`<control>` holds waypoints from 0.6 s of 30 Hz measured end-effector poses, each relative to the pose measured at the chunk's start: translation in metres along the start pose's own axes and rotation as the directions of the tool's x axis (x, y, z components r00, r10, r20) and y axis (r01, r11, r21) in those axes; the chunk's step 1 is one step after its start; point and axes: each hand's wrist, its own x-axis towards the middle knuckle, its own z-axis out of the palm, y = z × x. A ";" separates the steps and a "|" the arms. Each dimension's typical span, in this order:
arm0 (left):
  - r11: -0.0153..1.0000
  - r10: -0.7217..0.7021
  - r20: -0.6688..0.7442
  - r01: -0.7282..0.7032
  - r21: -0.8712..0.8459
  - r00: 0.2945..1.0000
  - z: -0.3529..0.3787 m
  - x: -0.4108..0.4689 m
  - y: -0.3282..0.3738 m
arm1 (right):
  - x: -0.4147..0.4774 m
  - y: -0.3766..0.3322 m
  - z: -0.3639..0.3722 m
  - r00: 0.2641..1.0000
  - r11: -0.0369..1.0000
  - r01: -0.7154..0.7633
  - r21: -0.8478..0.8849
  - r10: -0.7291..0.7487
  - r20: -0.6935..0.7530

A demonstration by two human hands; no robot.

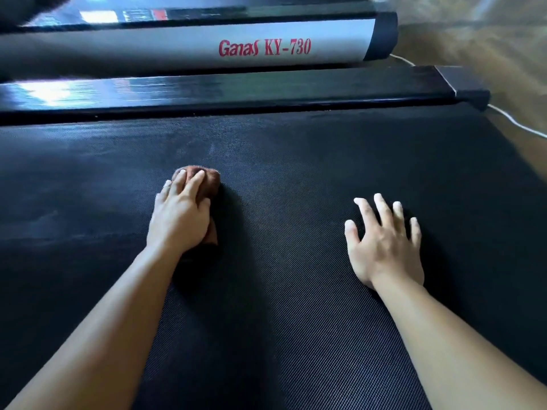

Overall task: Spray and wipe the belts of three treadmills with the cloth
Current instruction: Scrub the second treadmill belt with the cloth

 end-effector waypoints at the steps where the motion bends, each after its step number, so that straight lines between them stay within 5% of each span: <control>1: 1.000 -0.006 -0.011 0.006 0.011 1.000 0.003 0.011 0.005 | 0.000 0.000 0.000 1.000 1.000 0.000 -0.001 0.000 -0.001; 11: 0.957 0.292 0.086 -0.290 -0.034 0.953 0.049 -0.014 0.140 | 0.000 0.001 0.001 1.000 1.000 -0.001 0.015 0.001 -0.009; 18: 0.950 0.312 0.123 -0.306 -0.066 0.942 0.030 -0.063 0.108 | 0.001 0.001 0.001 1.000 1.000 -0.004 0.006 0.004 -0.007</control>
